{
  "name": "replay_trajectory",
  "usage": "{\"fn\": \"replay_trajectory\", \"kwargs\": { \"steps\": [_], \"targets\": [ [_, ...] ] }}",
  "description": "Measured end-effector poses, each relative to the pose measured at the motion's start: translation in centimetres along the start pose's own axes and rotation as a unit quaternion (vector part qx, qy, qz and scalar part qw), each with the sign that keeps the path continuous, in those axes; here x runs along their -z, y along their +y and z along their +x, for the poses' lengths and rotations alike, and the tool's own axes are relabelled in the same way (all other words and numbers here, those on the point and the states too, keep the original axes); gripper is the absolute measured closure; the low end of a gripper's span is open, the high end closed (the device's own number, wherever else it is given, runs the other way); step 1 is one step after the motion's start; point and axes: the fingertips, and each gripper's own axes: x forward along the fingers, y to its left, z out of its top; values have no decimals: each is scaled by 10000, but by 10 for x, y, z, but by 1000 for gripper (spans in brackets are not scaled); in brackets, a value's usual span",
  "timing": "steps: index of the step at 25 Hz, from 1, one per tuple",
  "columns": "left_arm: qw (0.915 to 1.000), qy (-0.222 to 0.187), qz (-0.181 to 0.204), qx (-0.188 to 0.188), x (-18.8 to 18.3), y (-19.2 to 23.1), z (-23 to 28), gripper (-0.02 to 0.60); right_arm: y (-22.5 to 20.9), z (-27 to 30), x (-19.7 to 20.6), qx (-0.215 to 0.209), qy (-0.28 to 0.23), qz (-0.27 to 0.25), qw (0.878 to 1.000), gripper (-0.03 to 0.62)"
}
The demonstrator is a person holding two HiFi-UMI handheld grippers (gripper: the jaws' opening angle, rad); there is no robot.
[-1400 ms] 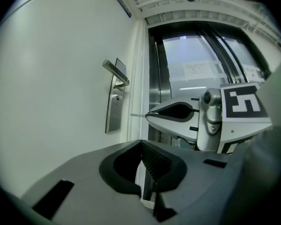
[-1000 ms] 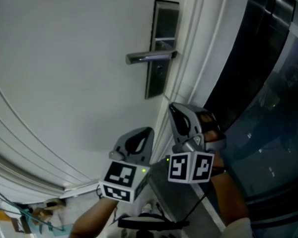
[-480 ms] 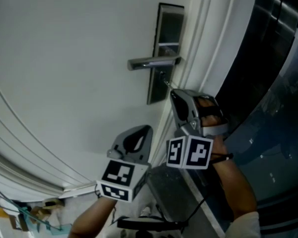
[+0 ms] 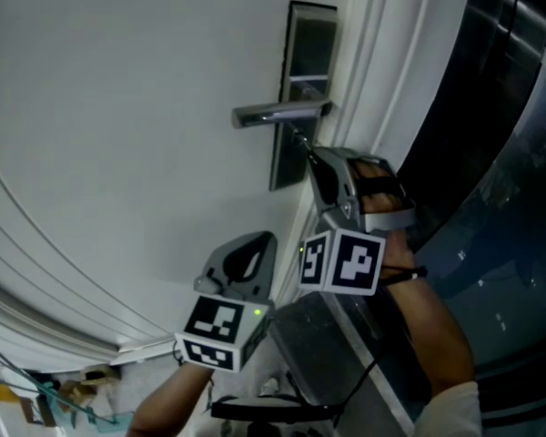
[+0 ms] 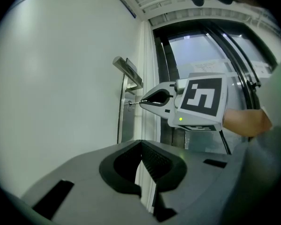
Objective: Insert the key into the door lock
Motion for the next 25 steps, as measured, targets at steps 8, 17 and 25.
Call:
{"fn": "replay_trajectory", "kwargs": {
  "steps": [8, 17, 25],
  "targets": [
    [10000, 32, -18, 11, 3, 2, -2, 572, 2, 8, 1, -4, 130, -183, 9997, 576],
    [10000, 83, -49, 14, 7, 3, -3, 572, -1, 15, -1, -84, 242, -716, 9971, 576],
    [9999, 117, -75, -79, 11, 11, -5, 572, 0, 31, -2, -99, 207, -826, 9963, 576]
  ]
}}
